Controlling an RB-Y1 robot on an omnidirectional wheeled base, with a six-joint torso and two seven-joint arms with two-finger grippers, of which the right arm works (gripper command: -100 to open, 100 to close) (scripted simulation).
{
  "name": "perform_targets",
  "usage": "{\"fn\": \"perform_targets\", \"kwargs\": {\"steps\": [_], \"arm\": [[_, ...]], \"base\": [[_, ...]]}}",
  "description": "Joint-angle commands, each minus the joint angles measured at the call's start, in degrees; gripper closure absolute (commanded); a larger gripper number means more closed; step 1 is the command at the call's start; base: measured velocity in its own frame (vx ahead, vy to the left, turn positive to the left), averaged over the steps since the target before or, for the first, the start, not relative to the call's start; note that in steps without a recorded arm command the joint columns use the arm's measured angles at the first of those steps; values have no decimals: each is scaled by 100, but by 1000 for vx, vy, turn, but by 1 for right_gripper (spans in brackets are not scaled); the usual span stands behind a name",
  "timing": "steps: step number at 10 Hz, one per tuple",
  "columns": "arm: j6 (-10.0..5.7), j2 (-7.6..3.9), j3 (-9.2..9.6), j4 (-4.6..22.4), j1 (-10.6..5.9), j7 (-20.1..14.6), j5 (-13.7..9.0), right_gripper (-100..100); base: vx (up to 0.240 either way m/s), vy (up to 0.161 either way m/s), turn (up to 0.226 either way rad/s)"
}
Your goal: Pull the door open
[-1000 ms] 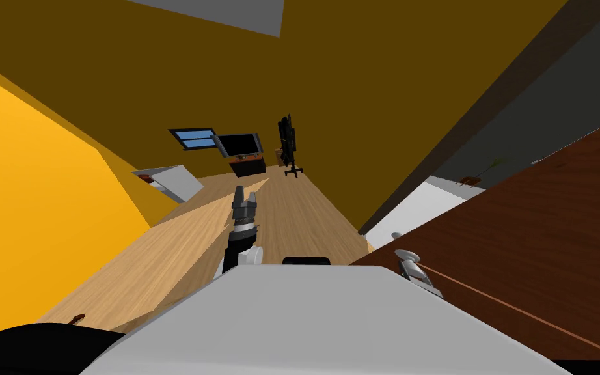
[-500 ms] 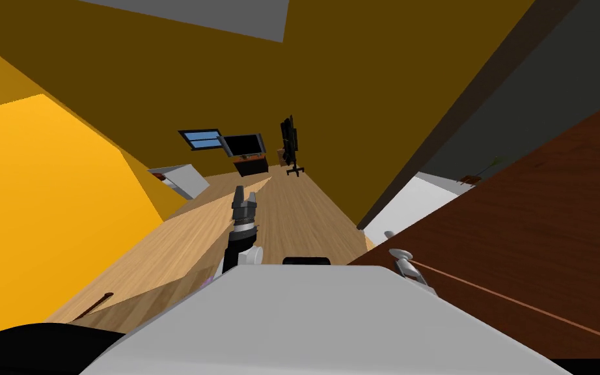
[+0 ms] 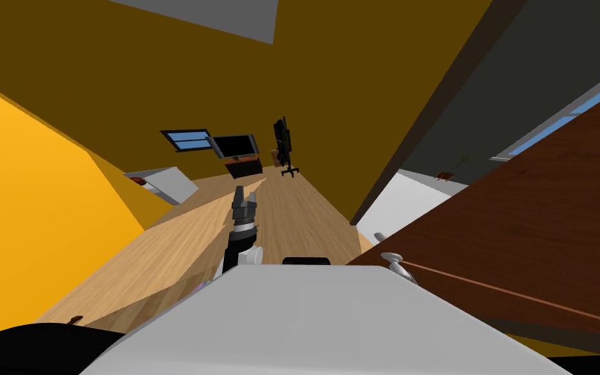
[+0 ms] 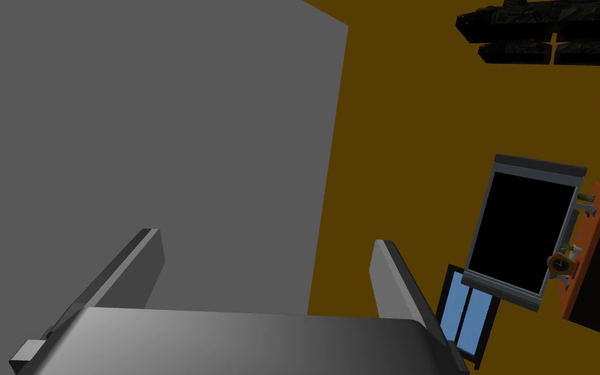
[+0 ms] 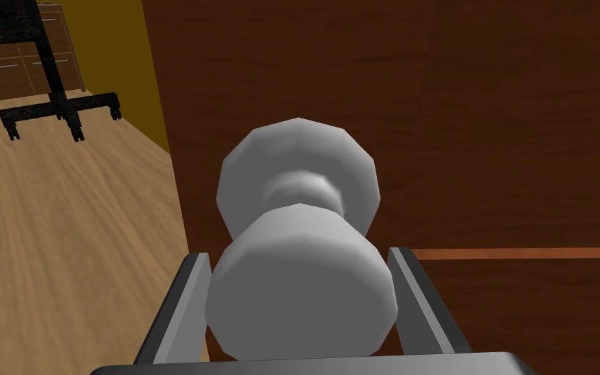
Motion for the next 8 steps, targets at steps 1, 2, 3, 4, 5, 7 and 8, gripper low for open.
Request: {"fn": "perform_targets", "kwargs": {"steps": [1,2,3,4,5,7,8], "arm": [[-250,-6,148,47,72,21,165,100],[-383,-1,240,33,145,34,267,100],[-512,3,330,19,216,46,365,100],[-633,8,415,6,283,57,458,100],[-633,8,415,6,283,57,458,100],[-836,15,558,-17,395,76,613,100],[-912,18,610,-25,436,83,671,100]], "base": [[-26,-78,-123],[-45,-67,-125],[-59,-72,-125],[-56,-86,-103],[-34,-53,-54],[-52,-52,-93],[-72,-77,-48]]}}
